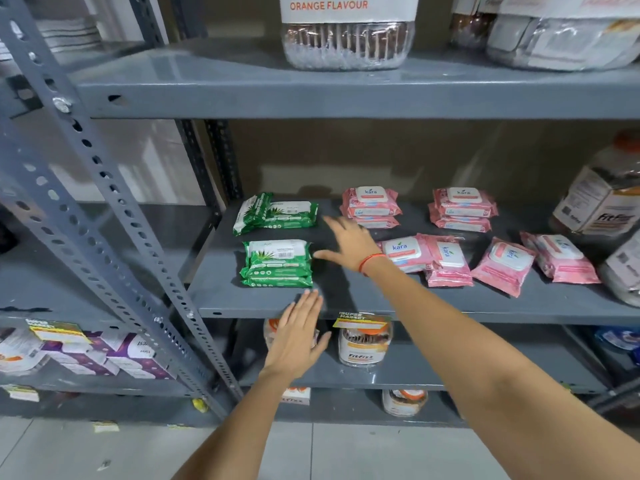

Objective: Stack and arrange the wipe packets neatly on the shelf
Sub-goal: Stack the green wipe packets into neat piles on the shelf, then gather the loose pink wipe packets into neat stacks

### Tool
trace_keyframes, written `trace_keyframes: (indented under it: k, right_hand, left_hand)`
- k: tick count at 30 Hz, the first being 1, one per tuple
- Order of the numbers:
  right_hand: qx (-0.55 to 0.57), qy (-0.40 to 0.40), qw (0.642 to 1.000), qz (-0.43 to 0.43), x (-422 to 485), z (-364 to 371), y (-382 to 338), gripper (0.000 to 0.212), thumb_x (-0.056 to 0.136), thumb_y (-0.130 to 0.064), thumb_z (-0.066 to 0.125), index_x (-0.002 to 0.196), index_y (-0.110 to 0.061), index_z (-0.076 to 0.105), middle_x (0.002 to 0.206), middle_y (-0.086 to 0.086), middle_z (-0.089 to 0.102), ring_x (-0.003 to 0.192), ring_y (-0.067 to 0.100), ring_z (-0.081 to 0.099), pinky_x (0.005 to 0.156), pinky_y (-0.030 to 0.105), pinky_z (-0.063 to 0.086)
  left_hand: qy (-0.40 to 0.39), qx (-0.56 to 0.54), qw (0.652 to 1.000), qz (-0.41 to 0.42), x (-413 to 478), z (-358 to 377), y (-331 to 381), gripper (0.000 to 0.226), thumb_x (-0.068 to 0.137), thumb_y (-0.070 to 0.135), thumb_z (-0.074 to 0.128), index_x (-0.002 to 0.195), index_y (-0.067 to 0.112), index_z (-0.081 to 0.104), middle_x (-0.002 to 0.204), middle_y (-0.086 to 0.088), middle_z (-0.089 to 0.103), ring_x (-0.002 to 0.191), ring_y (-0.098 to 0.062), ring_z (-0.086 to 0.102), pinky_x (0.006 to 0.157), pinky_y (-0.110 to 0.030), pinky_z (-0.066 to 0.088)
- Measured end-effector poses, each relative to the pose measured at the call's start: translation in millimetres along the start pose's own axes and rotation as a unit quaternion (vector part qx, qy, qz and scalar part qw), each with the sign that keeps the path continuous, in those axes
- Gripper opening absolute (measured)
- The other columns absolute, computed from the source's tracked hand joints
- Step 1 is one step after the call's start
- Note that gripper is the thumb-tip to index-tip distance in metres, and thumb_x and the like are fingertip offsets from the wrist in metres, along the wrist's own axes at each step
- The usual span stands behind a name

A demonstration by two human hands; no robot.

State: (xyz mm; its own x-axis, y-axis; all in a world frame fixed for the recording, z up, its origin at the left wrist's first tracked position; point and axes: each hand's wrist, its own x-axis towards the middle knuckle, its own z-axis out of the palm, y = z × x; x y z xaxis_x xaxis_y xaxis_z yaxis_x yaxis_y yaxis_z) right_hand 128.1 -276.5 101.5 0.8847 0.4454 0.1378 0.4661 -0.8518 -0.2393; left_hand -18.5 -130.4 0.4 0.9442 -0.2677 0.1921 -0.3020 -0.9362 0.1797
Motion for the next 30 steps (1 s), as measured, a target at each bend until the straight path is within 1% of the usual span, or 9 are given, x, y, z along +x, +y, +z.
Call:
trace_keyframes:
  k: [3,5,7,10,13,15,18,25,30]
  right_hand:
    - [-0.023,-0.005,0.997,0.073,-15,-15,44,0.085,0.081,-0.059,0.059,0.146,-0.017,0.025,0.148,0.014,0.034,0.136,0.033,0.03,0.108,0.05,0.028]
    - [-0.045,-0.03,0.993,0.105,-27,-20,69,0.088,0.078,-0.054,0.065,0.146,-0.017,0.024,0.15,0.012,0.031,0.137,0.033,0.027,0.108,0.05,0.026]
    - [-0.079,-0.057,0.989,0.114,-37,-22,88,0.092,0.074,-0.051,0.069,0.146,-0.016,0.024,0.15,0.01,0.03,0.136,0.032,0.027,0.109,0.05,0.024]
    - [-0.117,-0.102,0.981,0.115,-47,-24,108,0.103,0.066,-0.058,0.073,0.146,-0.017,0.022,0.152,0.009,0.028,0.137,0.031,0.026,0.111,0.048,0.022]
    - [-0.137,-0.143,0.974,0.111,-46,-25,118,0.113,0.062,-0.061,0.074,0.148,-0.017,0.016,0.153,0.01,0.026,0.138,0.031,0.025,0.112,0.051,0.018]
    - [-0.145,-0.154,0.971,0.111,-45,-24,123,0.111,0.065,-0.059,0.073,0.149,-0.018,0.014,0.152,0.01,0.026,0.139,0.031,0.025,0.113,0.052,0.016]
    - [-0.152,-0.139,0.972,0.109,-44,-21,128,0.1,0.07,-0.056,0.07,0.147,-0.015,0.02,0.149,0.01,0.032,0.135,0.031,0.03,0.112,0.051,0.022]
    - [-0.148,-0.068,0.979,0.125,-43,-17,119,0.088,0.063,-0.061,0.072,0.13,-0.01,0.045,0.131,0.013,0.046,0.122,0.03,0.039,0.1,0.044,0.037]
    - [-0.069,-0.042,0.99,0.119,-47,-4,103,0.093,0.063,-0.062,0.072,0.131,-0.006,0.044,0.132,0.015,0.046,0.122,0.031,0.039,0.1,0.042,0.038]
  left_hand:
    - [-0.014,-0.008,1.0,0.026,25,0,12,0.066,0.096,0.047,0.035,0.148,0.013,0.013,0.157,-0.002,0.01,0.144,-0.014,0.003,0.114,-0.028,-0.002]
    - [-0.014,-0.018,0.999,0.032,38,2,18,0.065,0.096,0.048,0.033,0.148,0.013,0.013,0.158,-0.002,0.01,0.144,-0.014,0.003,0.115,-0.029,0.0]
    - [-0.02,-0.024,0.999,0.03,49,2,22,0.064,0.097,0.049,0.031,0.147,0.013,0.015,0.158,-0.003,0.011,0.144,-0.014,0.003,0.115,-0.03,0.001]
    - [-0.029,-0.025,0.999,0.01,59,4,22,0.067,0.096,0.053,0.028,0.148,0.012,0.014,0.158,-0.004,0.011,0.144,-0.015,0.004,0.114,-0.028,-0.002]
    - [-0.066,0.016,0.998,0.012,61,11,19,0.074,0.094,0.058,0.024,0.148,0.011,0.006,0.158,-0.006,0.002,0.145,-0.016,-0.002,0.113,-0.028,-0.007]
    - [-0.073,0.036,0.997,0.017,59,17,17,0.077,0.093,0.06,0.021,0.148,0.01,0.001,0.158,-0.006,-0.003,0.144,-0.018,-0.006,0.113,-0.029,-0.009]
    - [-0.066,0.049,0.996,0.023,59,20,15,0.078,0.092,0.062,0.017,0.147,0.01,-0.002,0.158,-0.006,-0.004,0.144,-0.018,-0.007,0.113,-0.03,-0.009]
    - [-0.064,0.052,0.996,0.023,59,21,15,0.079,0.092,0.062,0.019,0.148,0.01,-0.001,0.158,-0.006,-0.001,0.144,-0.018,-0.004,0.113,-0.031,-0.007]
    - [-0.065,0.054,0.996,0.026,58,18,16,0.081,0.091,0.063,0.02,0.147,0.009,-0.001,0.158,-0.008,-0.001,0.145,-0.019,-0.004,0.114,-0.031,-0.006]
